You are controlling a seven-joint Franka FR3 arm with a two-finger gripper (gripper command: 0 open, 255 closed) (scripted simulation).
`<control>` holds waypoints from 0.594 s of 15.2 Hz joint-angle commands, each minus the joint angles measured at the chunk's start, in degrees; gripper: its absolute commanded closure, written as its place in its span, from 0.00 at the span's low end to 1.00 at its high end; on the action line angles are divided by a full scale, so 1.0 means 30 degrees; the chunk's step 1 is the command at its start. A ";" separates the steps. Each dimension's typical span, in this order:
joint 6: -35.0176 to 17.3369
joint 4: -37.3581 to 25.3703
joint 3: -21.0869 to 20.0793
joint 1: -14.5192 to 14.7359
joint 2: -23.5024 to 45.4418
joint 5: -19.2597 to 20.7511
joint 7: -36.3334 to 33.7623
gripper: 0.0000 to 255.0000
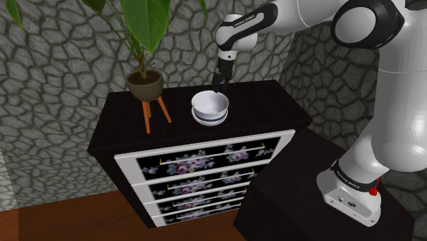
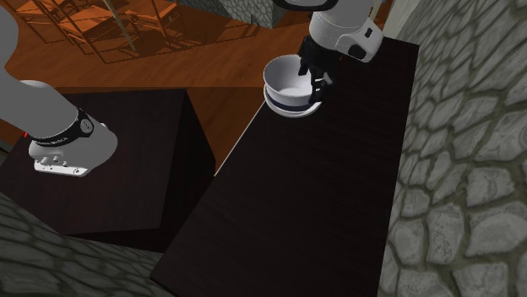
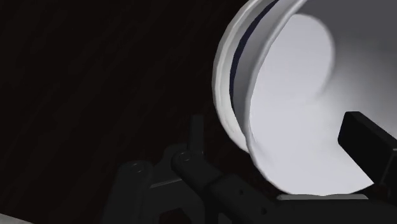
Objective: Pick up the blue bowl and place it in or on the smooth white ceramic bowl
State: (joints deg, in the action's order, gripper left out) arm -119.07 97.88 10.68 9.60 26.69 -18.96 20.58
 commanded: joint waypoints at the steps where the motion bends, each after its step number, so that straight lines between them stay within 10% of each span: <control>1: 0.0000 -0.0001 0.0000 0.0001 0.0000 0.0000 -0.0001 0.00; 9: 0.2032 -0.1216 0.0255 -0.0206 -0.0821 0.0407 -0.0267 0.00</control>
State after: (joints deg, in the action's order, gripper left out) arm -113.12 94.15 11.42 8.97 24.43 -17.79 19.80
